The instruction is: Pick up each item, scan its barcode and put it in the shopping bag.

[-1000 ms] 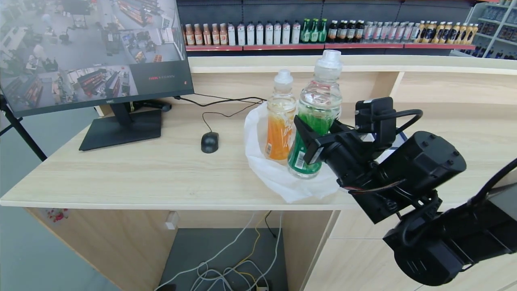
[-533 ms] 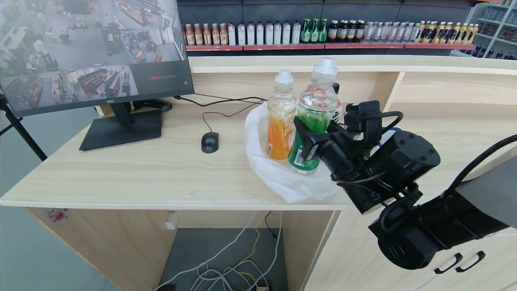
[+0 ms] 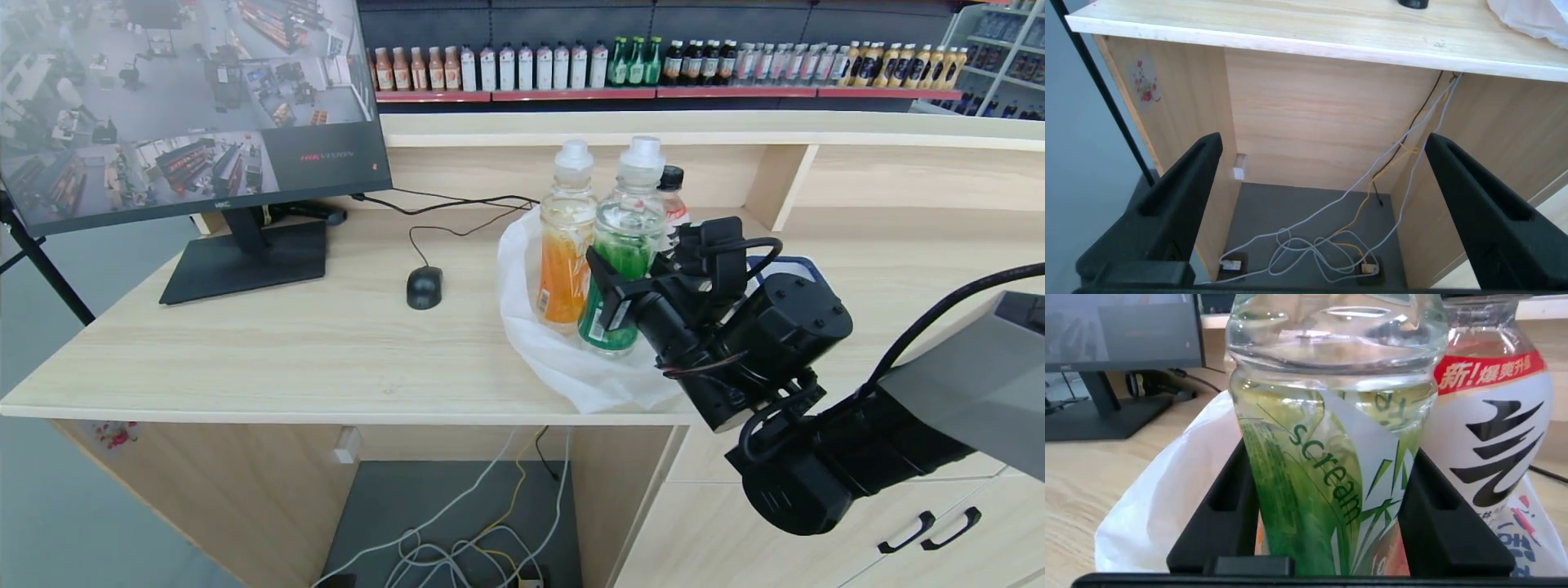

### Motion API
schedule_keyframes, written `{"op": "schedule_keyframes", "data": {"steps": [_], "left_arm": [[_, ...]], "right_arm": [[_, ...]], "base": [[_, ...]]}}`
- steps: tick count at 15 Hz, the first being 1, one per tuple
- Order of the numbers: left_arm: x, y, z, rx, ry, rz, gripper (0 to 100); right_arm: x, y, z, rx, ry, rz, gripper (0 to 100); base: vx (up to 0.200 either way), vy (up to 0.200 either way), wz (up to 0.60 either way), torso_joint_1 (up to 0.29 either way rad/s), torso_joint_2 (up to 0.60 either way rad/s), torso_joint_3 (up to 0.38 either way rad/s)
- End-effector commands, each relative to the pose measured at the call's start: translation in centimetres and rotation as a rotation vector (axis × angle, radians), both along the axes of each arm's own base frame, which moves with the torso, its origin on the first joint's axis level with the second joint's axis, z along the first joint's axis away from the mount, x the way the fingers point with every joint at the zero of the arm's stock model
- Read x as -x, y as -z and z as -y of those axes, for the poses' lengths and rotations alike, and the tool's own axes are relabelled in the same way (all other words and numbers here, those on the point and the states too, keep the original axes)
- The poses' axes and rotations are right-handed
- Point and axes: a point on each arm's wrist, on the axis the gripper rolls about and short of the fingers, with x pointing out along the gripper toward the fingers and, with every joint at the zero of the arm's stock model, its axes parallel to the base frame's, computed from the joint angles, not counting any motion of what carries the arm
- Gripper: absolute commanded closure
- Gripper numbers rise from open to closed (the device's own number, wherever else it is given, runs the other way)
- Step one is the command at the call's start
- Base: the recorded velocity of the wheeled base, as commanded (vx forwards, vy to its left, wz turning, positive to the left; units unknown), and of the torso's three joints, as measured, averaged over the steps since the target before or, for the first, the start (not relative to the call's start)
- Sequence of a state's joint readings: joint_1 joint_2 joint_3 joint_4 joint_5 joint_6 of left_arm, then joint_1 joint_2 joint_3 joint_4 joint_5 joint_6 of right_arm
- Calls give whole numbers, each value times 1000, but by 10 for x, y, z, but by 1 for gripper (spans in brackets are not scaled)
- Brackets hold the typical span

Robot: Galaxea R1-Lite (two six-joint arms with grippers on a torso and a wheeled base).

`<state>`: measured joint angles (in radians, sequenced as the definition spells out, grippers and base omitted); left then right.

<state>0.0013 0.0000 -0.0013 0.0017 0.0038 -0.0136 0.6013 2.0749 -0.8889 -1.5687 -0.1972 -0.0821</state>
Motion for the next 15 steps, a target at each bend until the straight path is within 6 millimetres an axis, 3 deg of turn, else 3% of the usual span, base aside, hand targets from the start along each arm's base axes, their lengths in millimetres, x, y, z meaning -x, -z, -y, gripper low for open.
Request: {"op": "schedule_keyframes", "data": {"steps": [1,15], "left_arm": [[0,0,0,0,-1,0,0],[0,0,0,2,-1,-1,0]], "right_arm": [[-3,7,-1,10,2,-13,100],[-9,21,2,31,19,-48,100]], "base": [[0,0,0,0,0,0],[0,0,0,0,0,0]]}}
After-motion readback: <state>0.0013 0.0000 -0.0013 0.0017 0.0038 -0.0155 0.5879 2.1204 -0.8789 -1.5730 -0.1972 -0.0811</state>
